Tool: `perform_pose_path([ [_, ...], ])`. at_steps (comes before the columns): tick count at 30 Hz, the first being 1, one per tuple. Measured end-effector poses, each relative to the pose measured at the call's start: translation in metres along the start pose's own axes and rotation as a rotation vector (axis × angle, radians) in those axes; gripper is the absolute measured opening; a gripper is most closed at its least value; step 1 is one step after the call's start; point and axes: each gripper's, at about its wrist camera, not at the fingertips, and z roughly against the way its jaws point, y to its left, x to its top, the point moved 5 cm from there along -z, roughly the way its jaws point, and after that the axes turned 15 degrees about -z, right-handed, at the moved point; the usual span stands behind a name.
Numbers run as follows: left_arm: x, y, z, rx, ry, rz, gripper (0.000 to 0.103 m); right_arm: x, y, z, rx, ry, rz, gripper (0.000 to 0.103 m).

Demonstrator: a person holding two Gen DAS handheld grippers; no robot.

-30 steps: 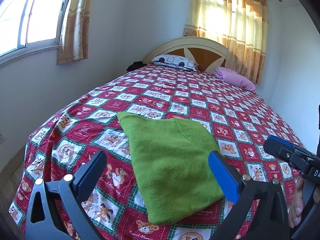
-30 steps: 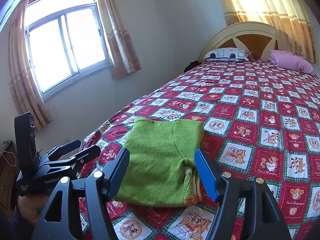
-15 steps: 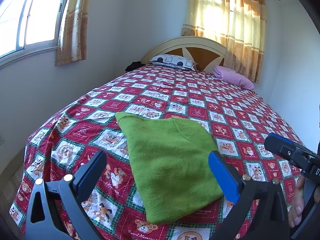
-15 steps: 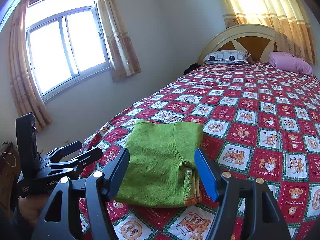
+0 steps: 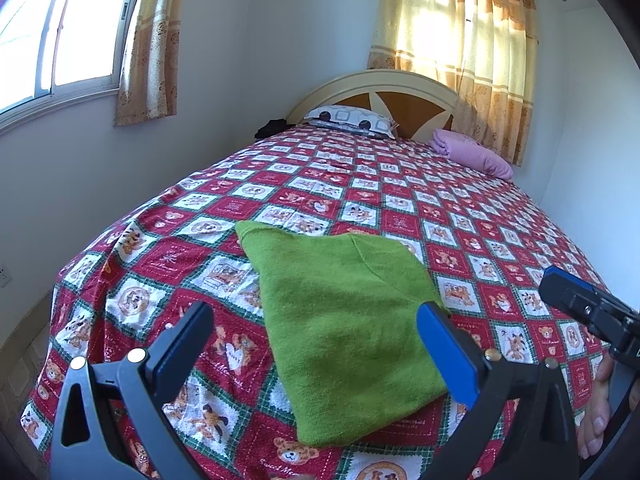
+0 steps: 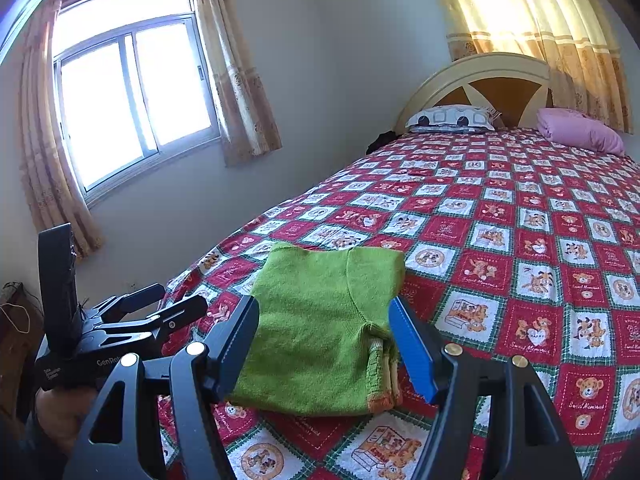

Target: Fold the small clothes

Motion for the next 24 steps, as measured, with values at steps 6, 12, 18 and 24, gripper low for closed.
perform_pose_path([
  [6, 0.005, 0.003, 0.006, 0.042, -0.021, -0.02, 0.103, -0.001, 0.002, 0.0, -0.001, -0.003, 0.01, 0.068],
  [12, 0.006, 0.011, 0.004, 0.085, -0.013, -0.017, 0.103, -0.003, 0.004, -0.002, -0.004, 0.002, 0.018, 0.068],
  [18, 0.004, 0.021, 0.001, 0.11, 0.001, -0.01, 0.103, -0.005, 0.006, -0.003, -0.006, 0.009, 0.023, 0.068],
  [24, 0.003, 0.022, 0.0, 0.125, -0.009, -0.028, 0.103, -0.007, 0.007, -0.006, -0.008, 0.017, 0.028, 0.068],
])
